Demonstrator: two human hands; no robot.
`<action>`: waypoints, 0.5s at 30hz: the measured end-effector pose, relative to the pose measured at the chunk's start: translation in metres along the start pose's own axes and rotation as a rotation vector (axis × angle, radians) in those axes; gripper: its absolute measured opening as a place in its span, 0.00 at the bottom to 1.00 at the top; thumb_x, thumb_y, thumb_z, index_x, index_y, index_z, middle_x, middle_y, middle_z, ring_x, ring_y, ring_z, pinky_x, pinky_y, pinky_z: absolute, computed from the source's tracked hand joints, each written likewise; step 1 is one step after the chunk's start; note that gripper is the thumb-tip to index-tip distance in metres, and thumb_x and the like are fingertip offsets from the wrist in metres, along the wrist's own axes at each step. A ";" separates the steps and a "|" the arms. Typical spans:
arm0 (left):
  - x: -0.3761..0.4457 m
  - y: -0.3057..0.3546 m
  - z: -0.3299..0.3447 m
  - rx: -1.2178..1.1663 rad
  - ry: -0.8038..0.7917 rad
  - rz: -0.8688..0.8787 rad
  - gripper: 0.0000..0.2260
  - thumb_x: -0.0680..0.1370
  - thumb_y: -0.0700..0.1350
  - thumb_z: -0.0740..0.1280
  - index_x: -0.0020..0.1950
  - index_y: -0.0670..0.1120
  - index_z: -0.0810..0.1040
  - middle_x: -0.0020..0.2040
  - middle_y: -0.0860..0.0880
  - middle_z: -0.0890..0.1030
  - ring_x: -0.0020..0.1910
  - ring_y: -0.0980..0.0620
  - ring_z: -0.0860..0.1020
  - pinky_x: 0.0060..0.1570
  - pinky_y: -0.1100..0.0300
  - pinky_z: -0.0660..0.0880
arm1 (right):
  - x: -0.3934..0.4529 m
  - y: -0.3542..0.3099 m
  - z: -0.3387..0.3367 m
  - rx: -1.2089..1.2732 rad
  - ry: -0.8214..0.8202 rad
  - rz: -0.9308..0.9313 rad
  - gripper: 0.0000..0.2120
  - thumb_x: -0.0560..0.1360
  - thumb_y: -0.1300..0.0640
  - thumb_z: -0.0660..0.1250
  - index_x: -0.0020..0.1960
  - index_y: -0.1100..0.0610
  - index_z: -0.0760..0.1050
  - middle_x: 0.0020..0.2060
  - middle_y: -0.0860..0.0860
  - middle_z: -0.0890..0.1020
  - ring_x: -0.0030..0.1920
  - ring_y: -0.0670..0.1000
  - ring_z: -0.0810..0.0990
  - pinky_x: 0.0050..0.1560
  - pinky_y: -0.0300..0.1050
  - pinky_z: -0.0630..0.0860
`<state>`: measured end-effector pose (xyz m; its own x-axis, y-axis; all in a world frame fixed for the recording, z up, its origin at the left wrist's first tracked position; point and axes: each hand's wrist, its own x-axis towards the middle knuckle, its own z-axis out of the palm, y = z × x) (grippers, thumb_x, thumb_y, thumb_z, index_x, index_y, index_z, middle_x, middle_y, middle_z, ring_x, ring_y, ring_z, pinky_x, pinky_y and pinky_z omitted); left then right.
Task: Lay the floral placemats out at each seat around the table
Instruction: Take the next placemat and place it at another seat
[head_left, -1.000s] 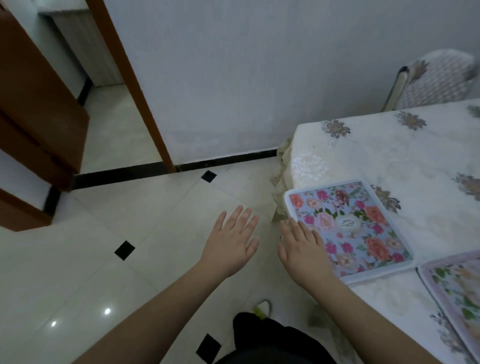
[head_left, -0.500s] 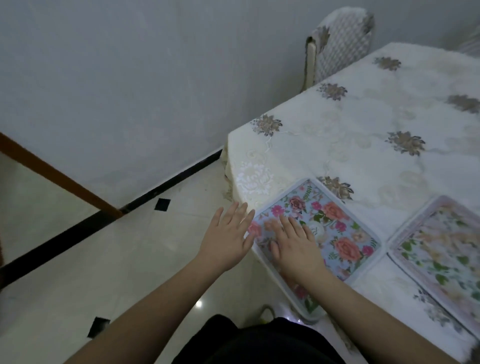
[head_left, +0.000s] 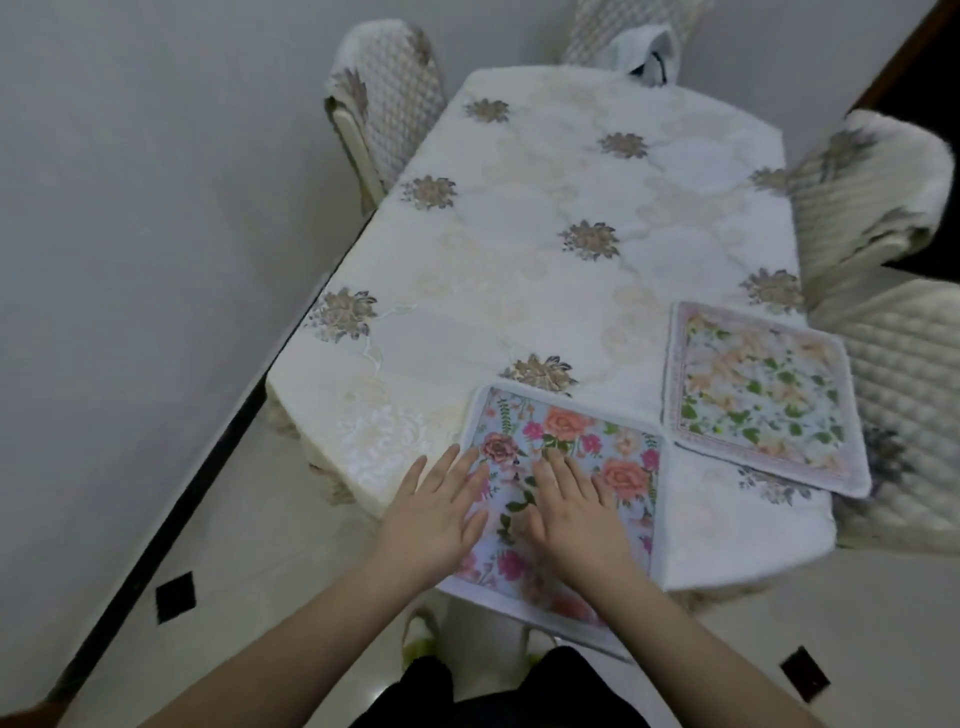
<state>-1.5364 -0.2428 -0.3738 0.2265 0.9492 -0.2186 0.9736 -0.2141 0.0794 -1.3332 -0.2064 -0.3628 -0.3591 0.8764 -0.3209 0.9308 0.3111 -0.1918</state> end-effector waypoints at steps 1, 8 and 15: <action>0.004 -0.007 0.001 0.005 -0.020 0.030 0.28 0.83 0.60 0.39 0.81 0.51 0.48 0.82 0.51 0.47 0.80 0.51 0.42 0.76 0.48 0.37 | -0.001 -0.002 0.004 0.005 0.014 0.038 0.30 0.83 0.45 0.49 0.81 0.52 0.45 0.80 0.52 0.47 0.80 0.53 0.46 0.77 0.55 0.45; 0.032 -0.012 0.008 0.041 -0.116 0.192 0.27 0.83 0.60 0.40 0.81 0.52 0.41 0.82 0.51 0.44 0.80 0.51 0.40 0.76 0.48 0.37 | -0.015 -0.002 0.020 0.063 0.070 0.233 0.29 0.82 0.44 0.50 0.80 0.50 0.49 0.80 0.51 0.51 0.80 0.53 0.49 0.78 0.54 0.47; 0.046 0.000 0.023 0.049 -0.155 0.223 0.31 0.82 0.64 0.45 0.81 0.54 0.40 0.82 0.51 0.43 0.80 0.49 0.41 0.76 0.48 0.39 | -0.026 0.024 0.035 0.070 0.056 0.292 0.30 0.82 0.44 0.52 0.80 0.52 0.50 0.80 0.53 0.53 0.79 0.55 0.51 0.77 0.57 0.46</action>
<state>-1.5253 -0.2043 -0.4059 0.4331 0.8317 -0.3473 0.8987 -0.4280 0.0956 -1.3041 -0.2344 -0.3921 -0.0706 0.9445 -0.3207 0.9865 0.0184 -0.1628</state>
